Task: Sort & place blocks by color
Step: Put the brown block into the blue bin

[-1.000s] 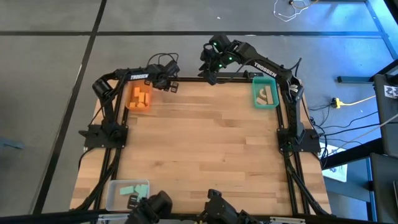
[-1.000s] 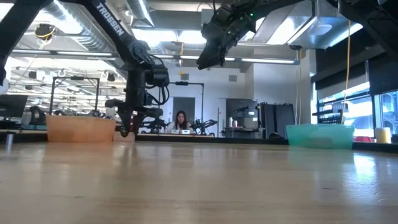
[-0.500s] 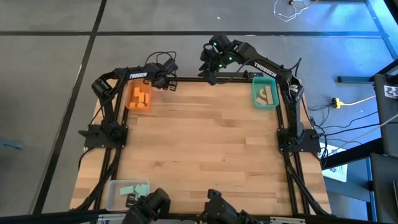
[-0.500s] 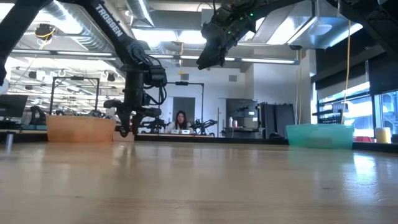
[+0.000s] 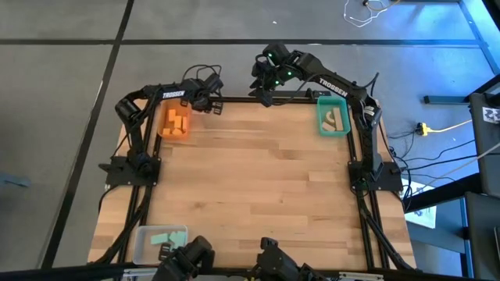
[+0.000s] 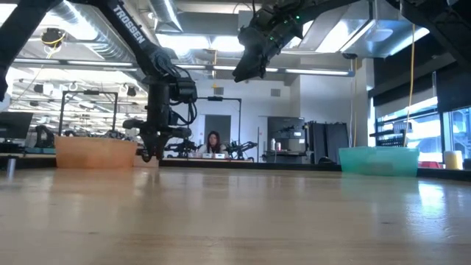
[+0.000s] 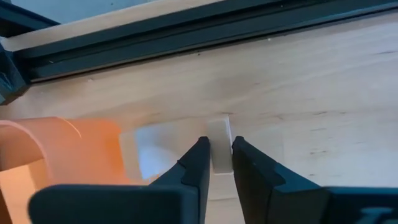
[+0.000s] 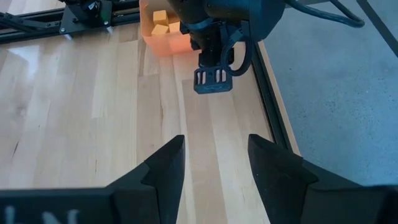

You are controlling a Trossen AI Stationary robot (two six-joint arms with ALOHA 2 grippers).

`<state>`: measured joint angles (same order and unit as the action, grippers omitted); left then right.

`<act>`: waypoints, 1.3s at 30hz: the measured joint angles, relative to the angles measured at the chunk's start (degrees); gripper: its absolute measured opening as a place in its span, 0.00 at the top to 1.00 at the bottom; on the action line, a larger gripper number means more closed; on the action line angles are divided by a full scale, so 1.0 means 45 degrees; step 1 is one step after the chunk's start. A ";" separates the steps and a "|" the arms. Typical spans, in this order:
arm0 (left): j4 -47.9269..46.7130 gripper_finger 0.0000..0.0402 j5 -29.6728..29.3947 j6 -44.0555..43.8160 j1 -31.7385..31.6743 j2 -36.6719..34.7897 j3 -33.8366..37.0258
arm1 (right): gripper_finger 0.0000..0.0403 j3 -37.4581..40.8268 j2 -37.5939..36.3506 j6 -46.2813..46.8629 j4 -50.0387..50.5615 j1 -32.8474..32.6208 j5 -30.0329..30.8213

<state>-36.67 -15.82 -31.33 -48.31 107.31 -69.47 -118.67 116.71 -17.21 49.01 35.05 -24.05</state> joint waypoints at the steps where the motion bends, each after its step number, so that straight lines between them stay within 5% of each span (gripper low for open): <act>1: -0.0023 0.86 0.0049 -0.0005 0.0000 0.0000 0.0000 | 0.56 0.0000 0.0000 0.0000 0.0000 0.0000 0.0000; 15: -0.0134 0.96 0.1037 0.0423 0.0107 -0.0044 -0.0102 | 0.56 0.0000 0.0000 0.0000 0.0005 0.0000 0.0000; 30: -0.3375 1.00 0.1111 0.2443 0.1129 -0.0015 -0.3664 | 0.56 0.0000 0.0000 0.0000 0.0895 -0.0005 -0.0010; 39: -0.3442 0.99 0.1389 0.1898 0.1186 -0.0015 -0.3730 | 0.56 0.0000 0.0000 0.0000 0.1536 -0.0005 -0.0015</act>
<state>-52.15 -9.57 -22.79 -42.98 107.24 -86.26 -118.67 116.71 -17.21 55.93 35.03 -24.12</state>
